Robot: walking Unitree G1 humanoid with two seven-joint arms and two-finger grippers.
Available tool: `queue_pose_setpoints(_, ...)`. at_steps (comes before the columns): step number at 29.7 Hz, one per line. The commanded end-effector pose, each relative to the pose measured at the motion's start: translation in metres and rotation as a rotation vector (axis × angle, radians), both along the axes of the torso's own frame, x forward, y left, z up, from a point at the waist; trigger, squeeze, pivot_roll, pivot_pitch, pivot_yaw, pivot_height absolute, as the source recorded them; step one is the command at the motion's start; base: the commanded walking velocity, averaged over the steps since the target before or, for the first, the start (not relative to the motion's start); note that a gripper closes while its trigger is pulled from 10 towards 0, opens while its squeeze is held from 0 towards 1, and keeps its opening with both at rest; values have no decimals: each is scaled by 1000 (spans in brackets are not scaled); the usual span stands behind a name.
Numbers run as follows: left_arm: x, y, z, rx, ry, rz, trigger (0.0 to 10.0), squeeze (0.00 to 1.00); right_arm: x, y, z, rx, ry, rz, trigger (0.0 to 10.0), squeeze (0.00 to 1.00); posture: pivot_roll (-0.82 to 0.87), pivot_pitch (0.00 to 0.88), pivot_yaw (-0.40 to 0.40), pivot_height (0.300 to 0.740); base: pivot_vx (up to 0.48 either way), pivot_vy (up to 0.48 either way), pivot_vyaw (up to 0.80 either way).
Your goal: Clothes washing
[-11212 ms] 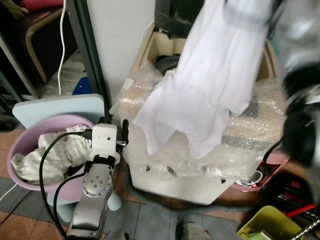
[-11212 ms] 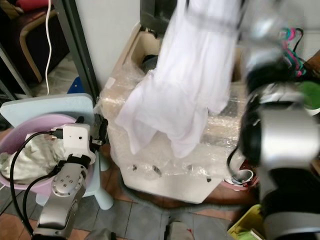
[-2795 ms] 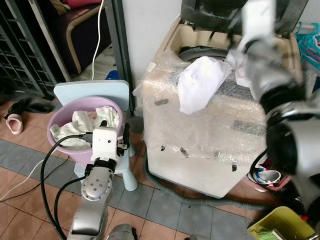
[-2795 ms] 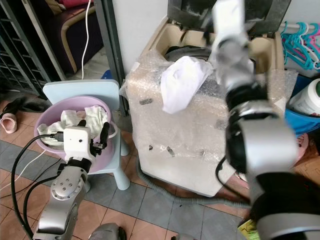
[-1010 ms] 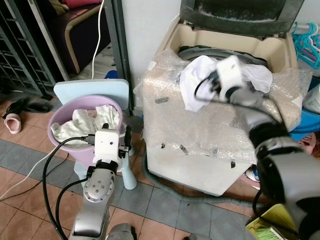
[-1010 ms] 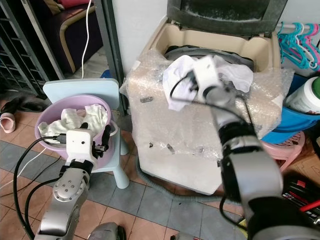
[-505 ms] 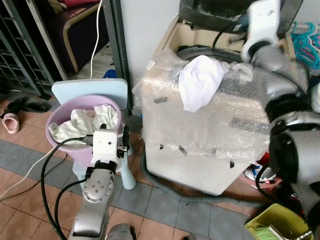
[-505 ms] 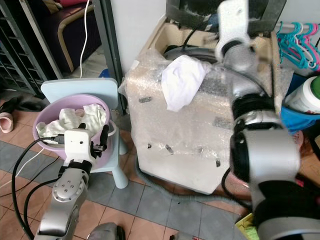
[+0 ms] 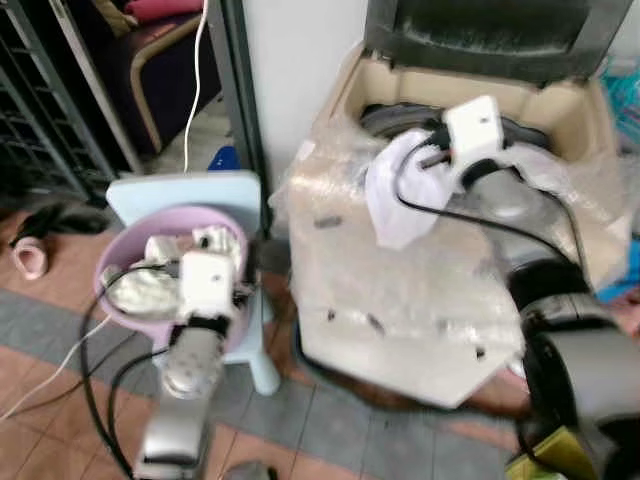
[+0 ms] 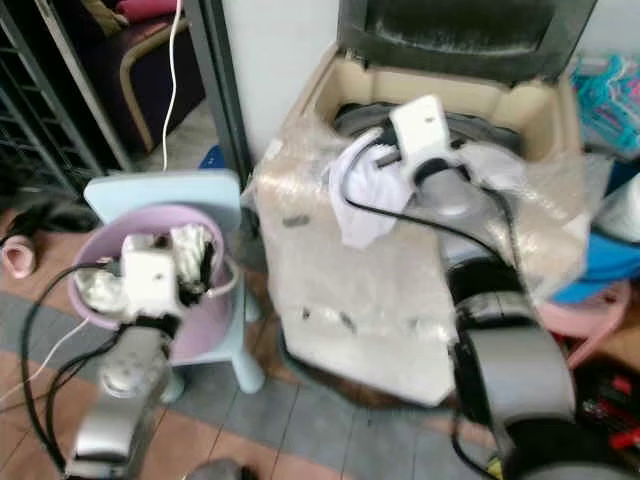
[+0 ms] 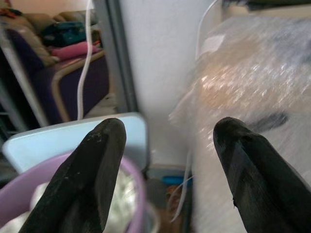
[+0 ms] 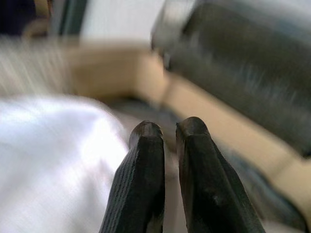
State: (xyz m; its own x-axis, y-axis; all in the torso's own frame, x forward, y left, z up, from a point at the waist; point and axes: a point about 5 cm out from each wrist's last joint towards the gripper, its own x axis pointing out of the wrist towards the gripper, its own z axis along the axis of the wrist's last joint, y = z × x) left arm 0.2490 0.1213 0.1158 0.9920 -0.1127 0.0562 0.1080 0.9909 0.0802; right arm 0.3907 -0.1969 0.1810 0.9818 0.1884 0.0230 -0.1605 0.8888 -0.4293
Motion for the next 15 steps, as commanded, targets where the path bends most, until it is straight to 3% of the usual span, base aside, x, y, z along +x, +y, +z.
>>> queue_pose_setpoints(1, -2, 8, -1, 5, 8, 17, 10000, 0, 3, 15, 7, -12, -6, 50, 10000, 502, 33, 17, 33, 740, 0, 0, 0)
queue_pose_setpoints(2, -4, 8, -2, 5, 17, 20, 10000, 0, 2, 11, 2, -26, 23, 32, 10000, 1000, 36, 17, 29, 740, 0, 0, 0)
queue_pose_setpoints(4, -4, 7, -3, 5, 21, 20, 10000, 0, 2, 10, 1, -29, 37, 33, 10000, 1000, 36, 16, 28, 740, 0, 0, 0)
queue_pose_setpoints(6, -5, 7, -3, 5, 23, 27, 10000, 0, -3, 9, -9, -110, 112, 119, 10000, 1000, 38, 13, 23, 740, 0, 0, 0)
queue_pose_setpoints(8, -5, 7, -3, 4, 23, 28, 10000, 0, -4, 6, -10, -133, 127, 127, 10000, 1000, 38, 12, 22, 740, 0, 0, 0)
queue_pose_setpoints(15, -5, 8, -4, 1, 24, 33, 10000, 0, -2, -10, 12, -122, 100, 195, 10000, 1000, 37, 7, 15, 740, 0, 0, 0)
